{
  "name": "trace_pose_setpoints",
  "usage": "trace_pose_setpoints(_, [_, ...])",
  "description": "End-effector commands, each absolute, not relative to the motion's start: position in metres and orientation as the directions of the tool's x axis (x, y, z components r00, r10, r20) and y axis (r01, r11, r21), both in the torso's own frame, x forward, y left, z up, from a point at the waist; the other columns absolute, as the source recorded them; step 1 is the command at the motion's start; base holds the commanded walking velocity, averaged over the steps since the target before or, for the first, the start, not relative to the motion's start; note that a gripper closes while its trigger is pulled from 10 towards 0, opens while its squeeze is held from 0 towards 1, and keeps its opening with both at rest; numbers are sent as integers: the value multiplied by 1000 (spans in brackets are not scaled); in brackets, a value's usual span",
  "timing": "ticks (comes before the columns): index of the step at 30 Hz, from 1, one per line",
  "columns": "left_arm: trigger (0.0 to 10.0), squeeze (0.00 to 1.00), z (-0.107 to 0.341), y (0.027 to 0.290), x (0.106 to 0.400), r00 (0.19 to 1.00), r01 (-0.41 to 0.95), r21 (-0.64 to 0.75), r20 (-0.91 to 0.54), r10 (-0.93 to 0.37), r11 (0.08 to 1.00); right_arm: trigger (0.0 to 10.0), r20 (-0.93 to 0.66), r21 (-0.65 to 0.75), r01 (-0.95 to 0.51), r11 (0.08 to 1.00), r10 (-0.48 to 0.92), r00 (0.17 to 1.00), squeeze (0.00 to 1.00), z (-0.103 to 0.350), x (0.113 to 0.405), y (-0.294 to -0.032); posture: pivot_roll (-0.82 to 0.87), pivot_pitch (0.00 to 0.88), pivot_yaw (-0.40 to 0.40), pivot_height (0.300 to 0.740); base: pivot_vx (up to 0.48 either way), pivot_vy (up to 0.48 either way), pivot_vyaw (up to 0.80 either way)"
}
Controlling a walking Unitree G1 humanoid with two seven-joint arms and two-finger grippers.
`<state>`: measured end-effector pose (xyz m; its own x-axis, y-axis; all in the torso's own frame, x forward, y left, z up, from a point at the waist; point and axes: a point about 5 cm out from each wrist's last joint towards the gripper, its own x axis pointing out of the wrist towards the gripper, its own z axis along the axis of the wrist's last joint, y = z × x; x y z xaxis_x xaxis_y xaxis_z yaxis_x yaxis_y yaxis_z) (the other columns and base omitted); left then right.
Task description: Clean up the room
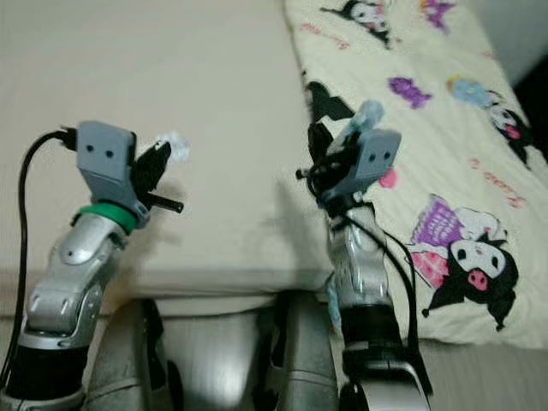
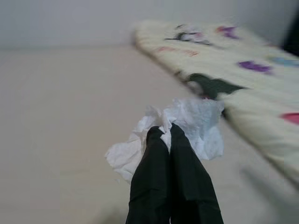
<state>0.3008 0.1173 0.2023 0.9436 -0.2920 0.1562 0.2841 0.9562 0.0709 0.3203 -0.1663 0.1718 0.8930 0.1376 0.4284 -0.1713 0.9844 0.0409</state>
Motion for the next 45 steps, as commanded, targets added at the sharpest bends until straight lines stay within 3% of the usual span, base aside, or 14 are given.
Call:
trace_pose_setpoints(1, [10000, 0, 187, 114, 298, 939, 332, 35, 88, -333, 943, 10000, 442, 25, -134, 991, 109, 891, 0, 170, 312, -166, 51, 0, -25, 575, 0, 0, 0])
trace_pose_setpoints(12, [10000, 0, 175, 119, 299, 950, 305, 57, 56, -308, 951, 10000, 385, 69, -118, 991, 83, 919, 0, 146, 299, -166, 42, 0, -5, 595, 0, 0, 0])
trace_pose_setpoints(18, [10000, 0, 119, 160, 302, 1000, 16, 230, -18, -12, 973, 10000, 287, 57, -117, 991, 96, 953, 0, 125, 285, -156, 45, 0, -23, 625, 0, 0, 0])
trace_pose_setpoints(24, [10000, 0, 92, 188, 293, 980, -161, 276, -68, 186, 948, 10000, 249, 47, -97, 994, 82, 965, 0, 112, 279, -160, 45, 0, -32, 650, 0, 0, 0])
trace_pose_setpoints(45, [10000, 0, 99, 164, 304, 989, -150, 219, 32, 146, 964, 10000, 241, 19, -110, 994, 102, 965, 0, 115, 282, -159, 46, 0, -52, 710, 0, 0, 0])
